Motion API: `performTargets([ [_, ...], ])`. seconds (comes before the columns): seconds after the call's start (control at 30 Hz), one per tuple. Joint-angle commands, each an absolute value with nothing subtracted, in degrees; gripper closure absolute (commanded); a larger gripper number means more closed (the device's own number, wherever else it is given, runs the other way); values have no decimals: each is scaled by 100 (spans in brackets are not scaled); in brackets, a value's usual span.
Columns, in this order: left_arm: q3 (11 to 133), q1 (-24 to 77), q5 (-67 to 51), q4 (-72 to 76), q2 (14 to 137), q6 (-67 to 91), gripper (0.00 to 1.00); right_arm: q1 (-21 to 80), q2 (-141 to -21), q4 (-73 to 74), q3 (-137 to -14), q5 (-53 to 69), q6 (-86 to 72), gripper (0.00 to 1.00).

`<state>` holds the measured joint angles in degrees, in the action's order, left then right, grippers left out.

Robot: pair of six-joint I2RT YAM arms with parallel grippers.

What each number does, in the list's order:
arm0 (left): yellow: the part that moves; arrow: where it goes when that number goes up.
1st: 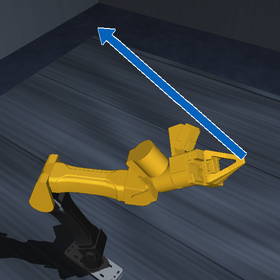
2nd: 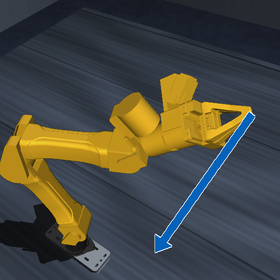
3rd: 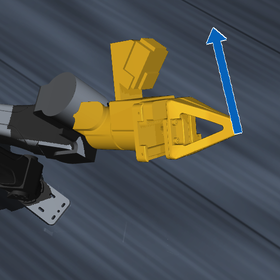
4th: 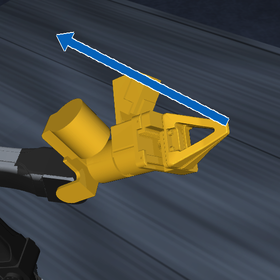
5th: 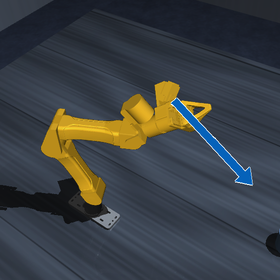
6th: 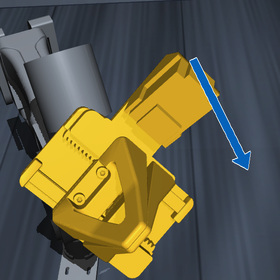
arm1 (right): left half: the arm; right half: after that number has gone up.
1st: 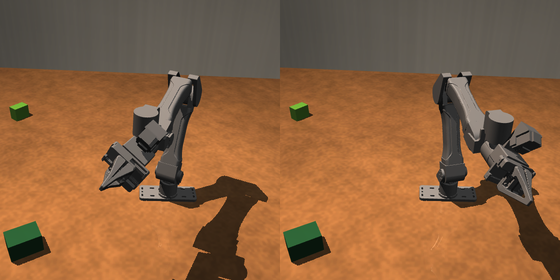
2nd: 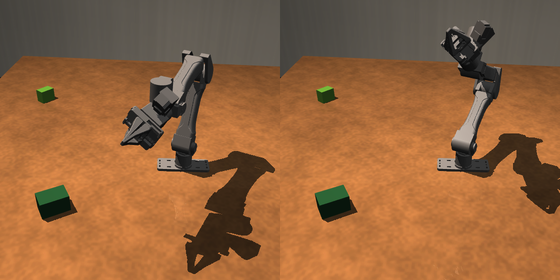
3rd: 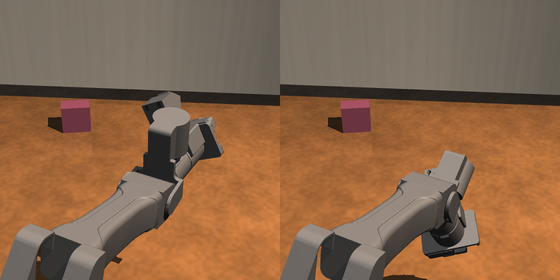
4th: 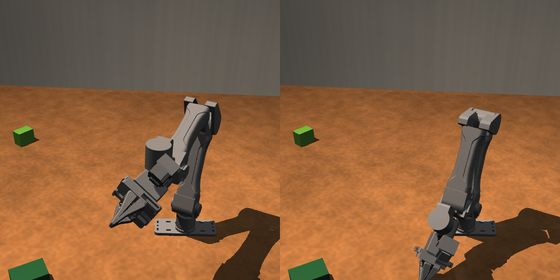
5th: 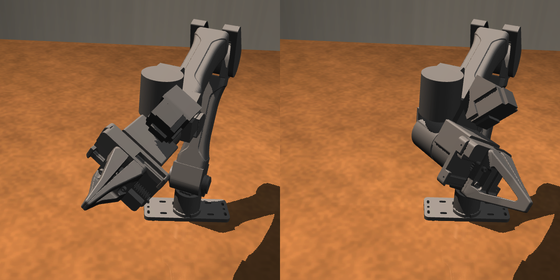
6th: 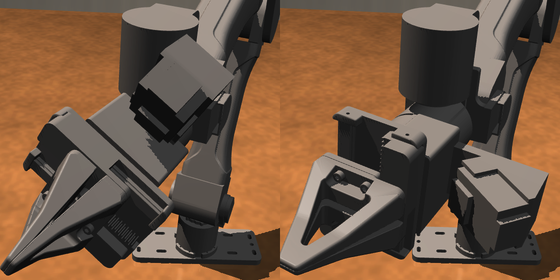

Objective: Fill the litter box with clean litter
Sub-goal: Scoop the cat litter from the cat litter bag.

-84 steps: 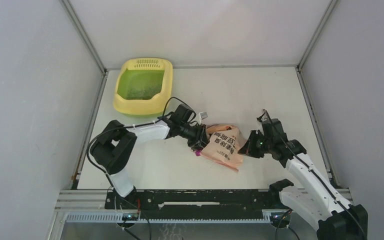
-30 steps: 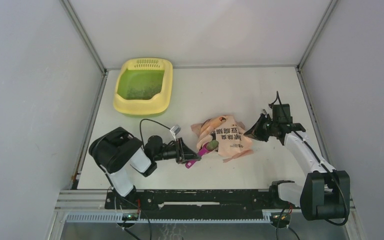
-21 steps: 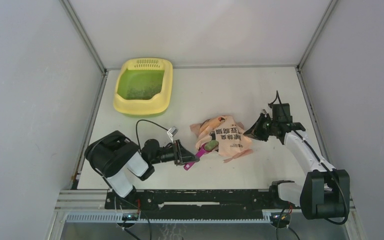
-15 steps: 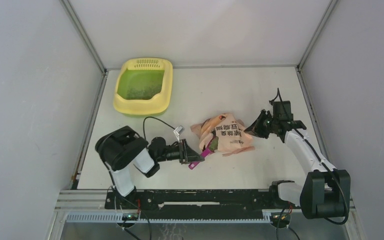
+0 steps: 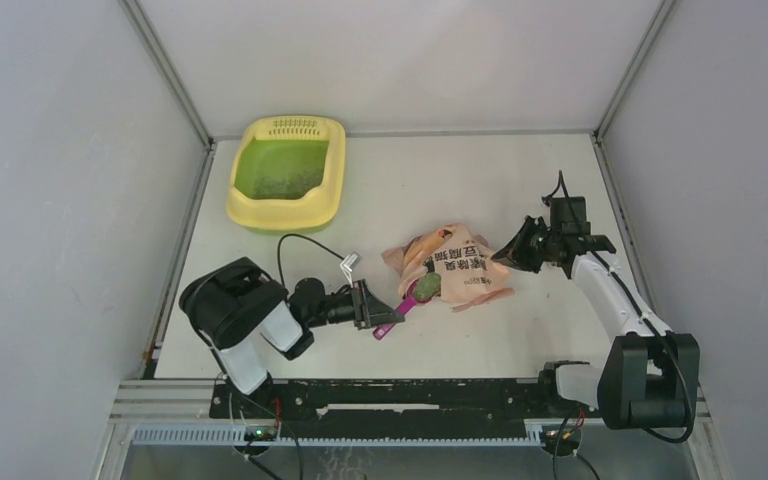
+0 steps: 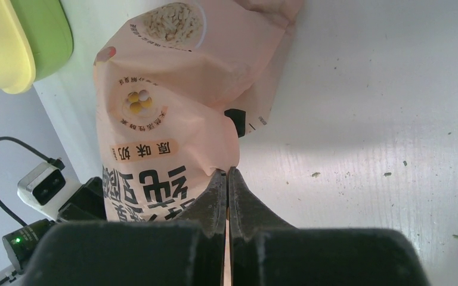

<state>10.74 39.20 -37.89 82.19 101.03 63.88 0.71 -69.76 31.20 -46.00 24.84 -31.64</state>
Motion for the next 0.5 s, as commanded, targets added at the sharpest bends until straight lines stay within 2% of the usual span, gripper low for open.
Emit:
performTargets([
  [0.0, 724, 3888, -3878, 8499, 9737, 6640, 100, -112, -6961, 2861, -4896, 2294, -3030, 100],
  [0.47, 255, 3892, -3889, 8505, 9364, 7084, 100, -220, -7108, 2680, -4939, 2564, -3120, 100],
])
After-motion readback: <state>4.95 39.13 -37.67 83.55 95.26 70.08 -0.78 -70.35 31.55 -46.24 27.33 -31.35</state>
